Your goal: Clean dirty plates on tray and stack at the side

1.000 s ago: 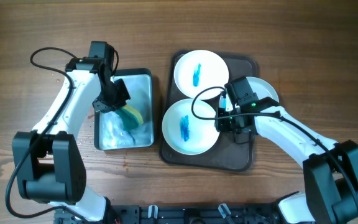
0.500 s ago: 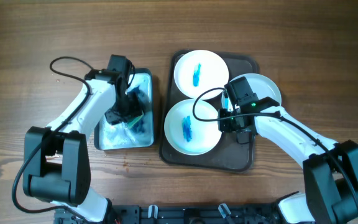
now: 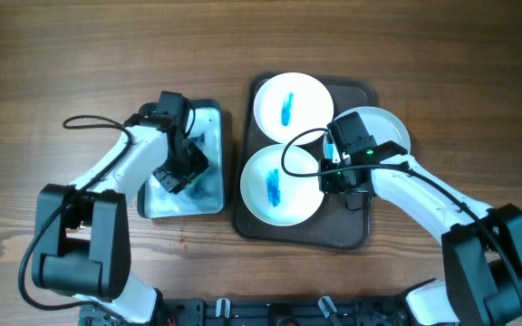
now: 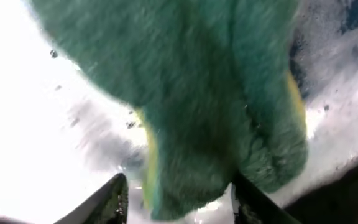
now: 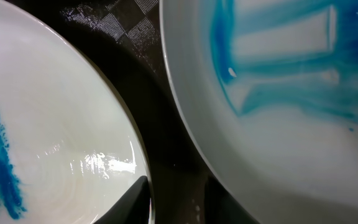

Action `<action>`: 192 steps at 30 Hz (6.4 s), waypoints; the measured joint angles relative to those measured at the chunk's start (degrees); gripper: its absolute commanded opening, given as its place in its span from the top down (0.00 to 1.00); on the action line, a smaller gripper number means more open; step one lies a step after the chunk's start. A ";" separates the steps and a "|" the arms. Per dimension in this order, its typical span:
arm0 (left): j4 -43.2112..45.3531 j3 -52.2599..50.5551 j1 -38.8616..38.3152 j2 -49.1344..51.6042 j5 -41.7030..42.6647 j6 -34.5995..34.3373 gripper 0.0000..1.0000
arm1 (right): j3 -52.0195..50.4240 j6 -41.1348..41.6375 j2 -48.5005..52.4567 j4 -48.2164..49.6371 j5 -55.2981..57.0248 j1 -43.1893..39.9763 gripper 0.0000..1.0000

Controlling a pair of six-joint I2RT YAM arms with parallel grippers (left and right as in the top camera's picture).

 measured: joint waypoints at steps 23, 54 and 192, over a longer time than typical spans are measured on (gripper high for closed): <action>10.91 -3.32 -0.42 -1.07 -5.31 -0.11 0.96 | -0.24 0.07 0.00 1.44 0.15 -0.02 0.66; -0.33 8.39 -11.82 -8.79 9.64 22.38 0.96 | 1.42 0.74 5.46 5.40 -3.28 -0.44 0.96; 21.22 17.05 -27.67 16.17 5.33 10.23 0.96 | 2.49 11.89 5.16 0.79 2.73 -1.27 0.96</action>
